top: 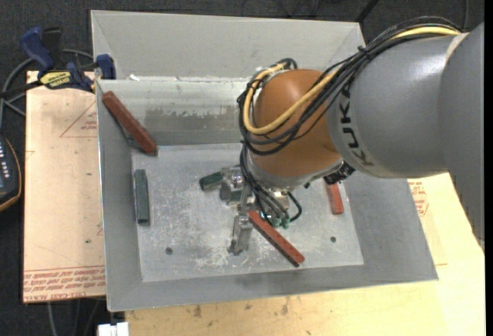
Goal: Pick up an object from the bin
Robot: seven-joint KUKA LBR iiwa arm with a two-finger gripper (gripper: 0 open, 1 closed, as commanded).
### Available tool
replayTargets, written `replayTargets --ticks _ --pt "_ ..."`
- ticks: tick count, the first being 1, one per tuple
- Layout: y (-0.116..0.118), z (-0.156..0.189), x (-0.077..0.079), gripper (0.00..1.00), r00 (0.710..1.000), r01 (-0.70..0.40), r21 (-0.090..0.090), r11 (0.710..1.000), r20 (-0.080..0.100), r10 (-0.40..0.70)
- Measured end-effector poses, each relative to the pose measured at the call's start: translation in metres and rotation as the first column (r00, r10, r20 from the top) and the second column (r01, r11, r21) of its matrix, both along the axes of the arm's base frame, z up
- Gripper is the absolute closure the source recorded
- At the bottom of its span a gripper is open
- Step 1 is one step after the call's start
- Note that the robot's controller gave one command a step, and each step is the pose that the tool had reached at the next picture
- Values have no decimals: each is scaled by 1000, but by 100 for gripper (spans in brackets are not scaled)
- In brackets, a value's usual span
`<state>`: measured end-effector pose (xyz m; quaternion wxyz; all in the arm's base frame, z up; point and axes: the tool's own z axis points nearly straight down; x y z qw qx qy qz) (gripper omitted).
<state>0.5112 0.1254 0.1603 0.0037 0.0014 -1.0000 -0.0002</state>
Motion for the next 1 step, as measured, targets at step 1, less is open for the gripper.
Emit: replayTargets --ticks 1 --pt "-29 -91 82 0 979 -204 1 979 16 204"
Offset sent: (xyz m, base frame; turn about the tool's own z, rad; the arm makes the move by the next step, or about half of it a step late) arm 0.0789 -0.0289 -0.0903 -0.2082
